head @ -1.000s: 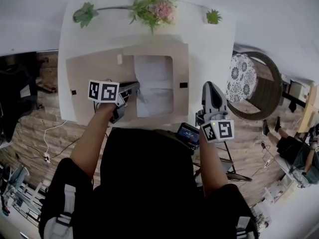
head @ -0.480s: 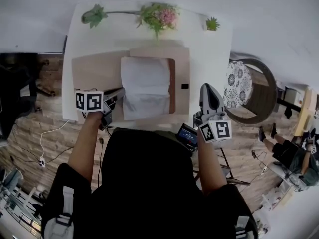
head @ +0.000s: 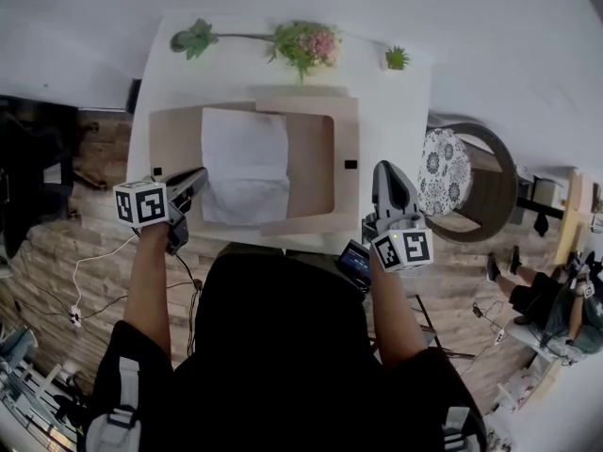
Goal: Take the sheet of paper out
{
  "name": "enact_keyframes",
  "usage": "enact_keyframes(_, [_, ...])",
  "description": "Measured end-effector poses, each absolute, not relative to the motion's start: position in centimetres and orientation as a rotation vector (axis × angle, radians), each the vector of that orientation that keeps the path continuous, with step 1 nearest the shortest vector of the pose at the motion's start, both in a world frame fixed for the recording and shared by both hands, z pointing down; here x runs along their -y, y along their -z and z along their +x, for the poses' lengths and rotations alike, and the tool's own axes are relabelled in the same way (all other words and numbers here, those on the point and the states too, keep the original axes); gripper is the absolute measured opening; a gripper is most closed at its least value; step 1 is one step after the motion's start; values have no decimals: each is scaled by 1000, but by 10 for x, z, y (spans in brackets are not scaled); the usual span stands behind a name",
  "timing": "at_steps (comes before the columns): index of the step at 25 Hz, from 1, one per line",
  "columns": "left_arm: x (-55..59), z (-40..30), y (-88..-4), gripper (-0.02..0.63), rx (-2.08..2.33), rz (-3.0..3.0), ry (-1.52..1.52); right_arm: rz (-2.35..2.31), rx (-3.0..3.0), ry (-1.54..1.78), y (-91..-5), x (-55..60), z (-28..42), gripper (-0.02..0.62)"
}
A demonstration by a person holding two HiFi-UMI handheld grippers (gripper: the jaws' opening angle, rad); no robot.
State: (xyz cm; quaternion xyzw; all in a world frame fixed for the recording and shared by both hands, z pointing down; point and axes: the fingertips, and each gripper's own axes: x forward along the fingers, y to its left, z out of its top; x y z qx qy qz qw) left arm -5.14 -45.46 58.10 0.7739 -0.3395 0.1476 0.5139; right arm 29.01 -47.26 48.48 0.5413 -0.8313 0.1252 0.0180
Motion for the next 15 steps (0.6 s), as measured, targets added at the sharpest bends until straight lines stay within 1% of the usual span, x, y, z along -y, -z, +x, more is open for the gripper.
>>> enact_keyframes(7, [452,-62,-508,2,946,2044,-353,1656,2645,-338,-466,454,289,12])
enact_keyframes(15, [417,-30,-432,2,1169,2337,-383,1615,2752,-266,-435,400,290,12])
